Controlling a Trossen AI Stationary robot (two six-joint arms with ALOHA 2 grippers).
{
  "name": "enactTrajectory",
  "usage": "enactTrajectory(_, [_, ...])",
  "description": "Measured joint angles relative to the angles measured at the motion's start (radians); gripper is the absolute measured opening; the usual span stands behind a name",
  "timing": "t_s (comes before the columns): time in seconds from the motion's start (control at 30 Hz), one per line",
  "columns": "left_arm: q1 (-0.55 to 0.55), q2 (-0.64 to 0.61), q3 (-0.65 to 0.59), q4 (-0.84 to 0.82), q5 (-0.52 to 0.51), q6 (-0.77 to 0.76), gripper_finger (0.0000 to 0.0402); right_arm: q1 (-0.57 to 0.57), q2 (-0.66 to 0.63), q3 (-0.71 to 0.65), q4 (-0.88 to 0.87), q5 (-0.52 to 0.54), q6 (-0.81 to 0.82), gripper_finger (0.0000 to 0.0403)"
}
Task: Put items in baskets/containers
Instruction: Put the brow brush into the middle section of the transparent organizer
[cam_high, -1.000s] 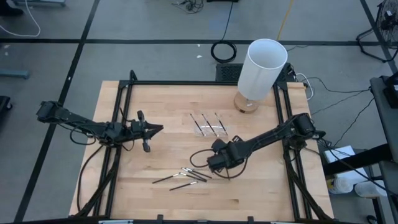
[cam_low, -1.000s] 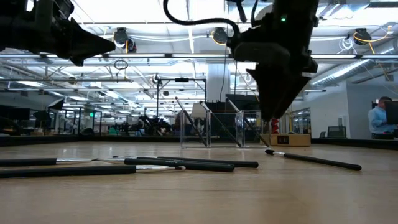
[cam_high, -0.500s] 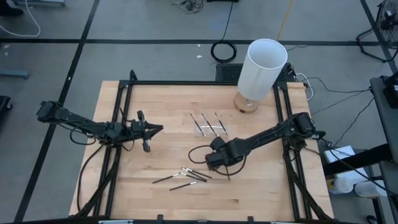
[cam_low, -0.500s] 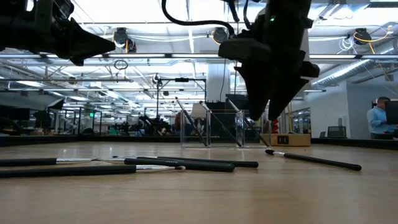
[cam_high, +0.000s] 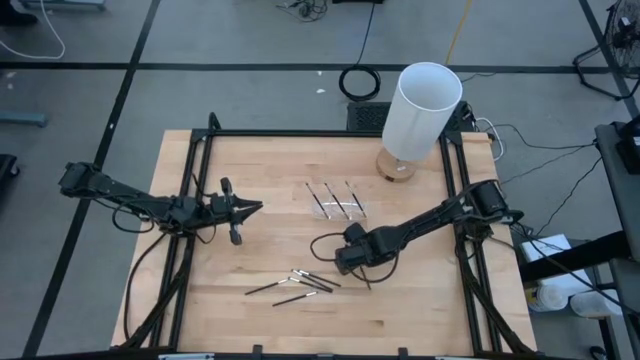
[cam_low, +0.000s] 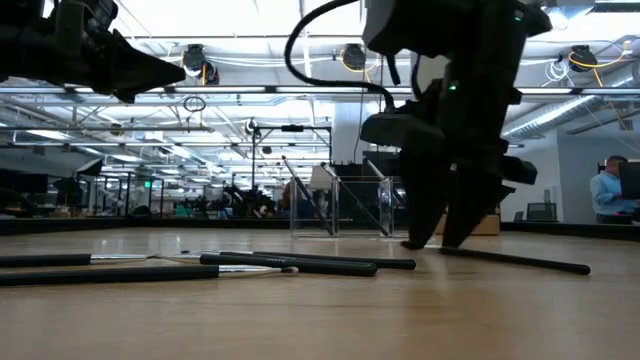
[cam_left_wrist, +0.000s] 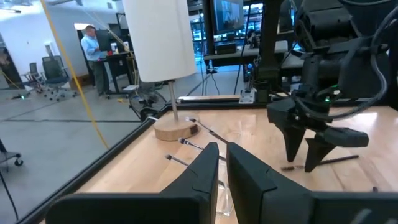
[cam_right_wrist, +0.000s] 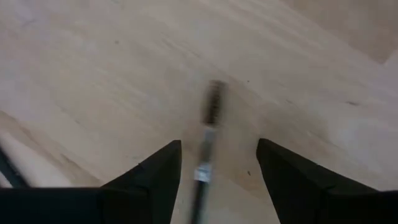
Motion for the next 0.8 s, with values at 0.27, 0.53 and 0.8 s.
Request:
enactTrajectory(0.27, [0.001,0.000,0.000,0.004,-0.009,0.006,0.0042,0.001,-0.002,-0.064,0.003,-0.024,0.031,0.0196])
enactTrajectory(0.53, [0.001,0.000,0.000,0.003,-0.009,0.000,0.0042,0.021,-0.001,-0.065,0.040,-0.050,-0.015,0.0193])
enactTrajectory(0.8, [0.001,0.000,0.000,0.003,-0.009,-0.022,0.0042,0.064,0.001,-0.067,0.047,-0.049,0.011,0.0173])
